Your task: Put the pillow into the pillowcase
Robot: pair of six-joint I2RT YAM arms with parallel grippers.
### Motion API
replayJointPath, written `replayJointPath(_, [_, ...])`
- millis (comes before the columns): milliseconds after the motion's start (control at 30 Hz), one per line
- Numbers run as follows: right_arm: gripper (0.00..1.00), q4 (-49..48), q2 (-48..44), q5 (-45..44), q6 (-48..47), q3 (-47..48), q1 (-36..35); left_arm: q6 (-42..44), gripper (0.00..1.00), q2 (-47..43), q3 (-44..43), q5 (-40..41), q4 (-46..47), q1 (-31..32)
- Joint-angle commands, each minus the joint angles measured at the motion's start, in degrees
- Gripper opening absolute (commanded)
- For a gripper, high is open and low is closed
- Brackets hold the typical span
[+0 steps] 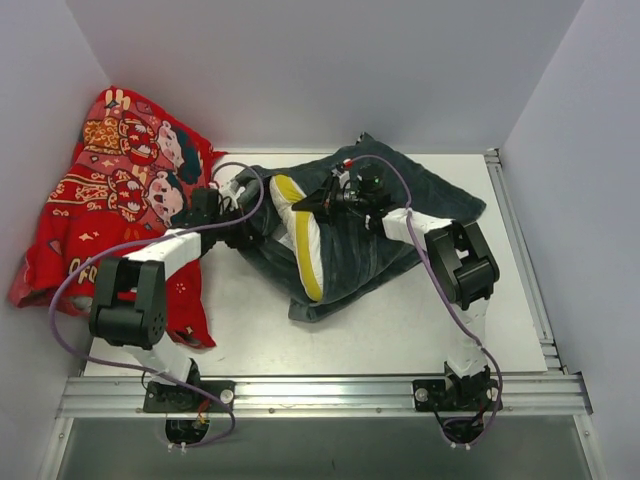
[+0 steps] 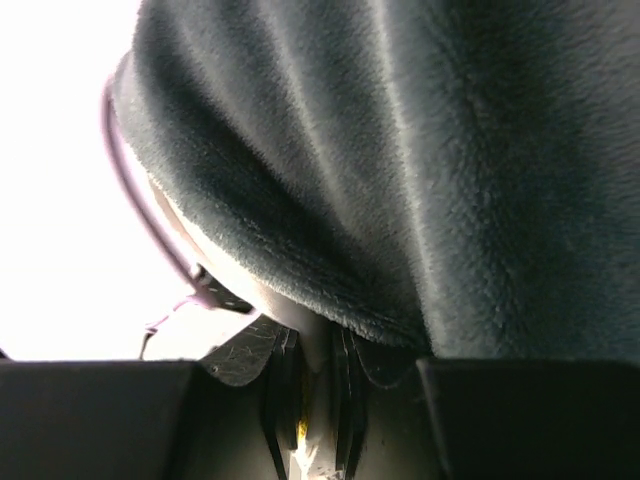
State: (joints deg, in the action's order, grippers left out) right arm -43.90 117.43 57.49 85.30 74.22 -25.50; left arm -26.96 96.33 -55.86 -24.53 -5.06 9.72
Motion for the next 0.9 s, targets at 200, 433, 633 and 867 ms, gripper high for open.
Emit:
replayJointPath(200, [0.00, 14.1, 5.3, -2.2, -16.5, -0.7, 1.4, 5.1, 0.00, -7.4, 6.2, -12.5, -1.2, -7.9])
replayJointPath(433, [0.00, 13.9, 11.2, -1.2, -15.8, -1.2, -0.6, 9.5, 0.00, 0.2, 1.7, -10.3, -2.1, -5.2])
replayJointPath(633, [0.00, 7.2, 13.5, -0.3, -10.2, -1.5, -1.4, 12.8, 0.00, 1.6, 0.3, -8.3, 0.3, -1.3])
replayJointPath(867, [0.00, 4.7, 14.5, -0.5, -7.5, -2.9, -1.9, 15.9, 0.42, -2.3, 0.5, -5.3, 1.6, 2.0])
